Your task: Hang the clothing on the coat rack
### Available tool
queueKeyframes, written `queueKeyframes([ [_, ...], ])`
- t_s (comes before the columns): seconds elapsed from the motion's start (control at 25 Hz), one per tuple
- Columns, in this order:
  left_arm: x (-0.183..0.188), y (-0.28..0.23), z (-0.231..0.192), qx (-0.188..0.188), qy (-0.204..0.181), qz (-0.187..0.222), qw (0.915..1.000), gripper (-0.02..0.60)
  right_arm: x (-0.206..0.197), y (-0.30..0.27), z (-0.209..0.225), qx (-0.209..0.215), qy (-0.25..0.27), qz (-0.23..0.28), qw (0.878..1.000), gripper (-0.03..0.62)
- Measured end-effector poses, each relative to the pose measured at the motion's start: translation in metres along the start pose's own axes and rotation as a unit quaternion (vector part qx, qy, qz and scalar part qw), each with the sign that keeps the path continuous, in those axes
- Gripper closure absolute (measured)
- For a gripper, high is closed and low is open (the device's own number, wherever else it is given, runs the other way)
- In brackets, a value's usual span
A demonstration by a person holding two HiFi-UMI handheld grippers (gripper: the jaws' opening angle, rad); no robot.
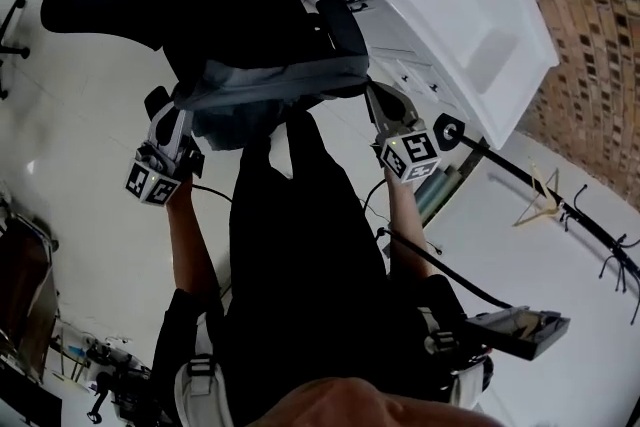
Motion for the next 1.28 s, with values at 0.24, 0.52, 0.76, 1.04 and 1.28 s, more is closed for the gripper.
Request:
queueKeyframes([
  [0.24, 0.120, -0.014, 0.062, -0.129, -0.027, 0.151, 0.9798, 0.568, 0.063, 0.077, -0.048, -0.018, -0.003, 0.137, 0.990, 0.589],
  [0.52, 0.214, -0.088, 0.161, -0.341, -0.053, 0.225, 0.9112, 0.568, 0.091, 0.236, -0.076, -0.120, -0.010, 0.286, 0.950, 0.591],
  [0.76, 0.230, -0.174, 0.271, -0.464, 0.013, 0.223, 0.8573, 0.568, 0.081, 0.377, -0.077, -0.231, 0.004, 0.384, 0.894, 0.591],
  [1.04, 0.162, -0.271, 0.533, -0.618, 0.074, 0.165, 0.7651, 0.568, -0.028, 0.605, -0.059, -0.378, 0.009, 0.451, 0.809, 0.591],
  [1.28, 0.104, -0.326, 0.718, -0.668, 0.148, 0.147, 0.7145, 0.568, -0.088, 0.757, -0.014, -0.429, 0.030, 0.455, 0.780, 0.591],
])
Point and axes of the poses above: the fingertips, and each gripper's own axes: y backward along the fingers, z to its right, x out of its top, the point moved 10 cm from there along y, backward along the fingers, and after that the axes turned 7 degrees about -y, right-handed, at the moved point
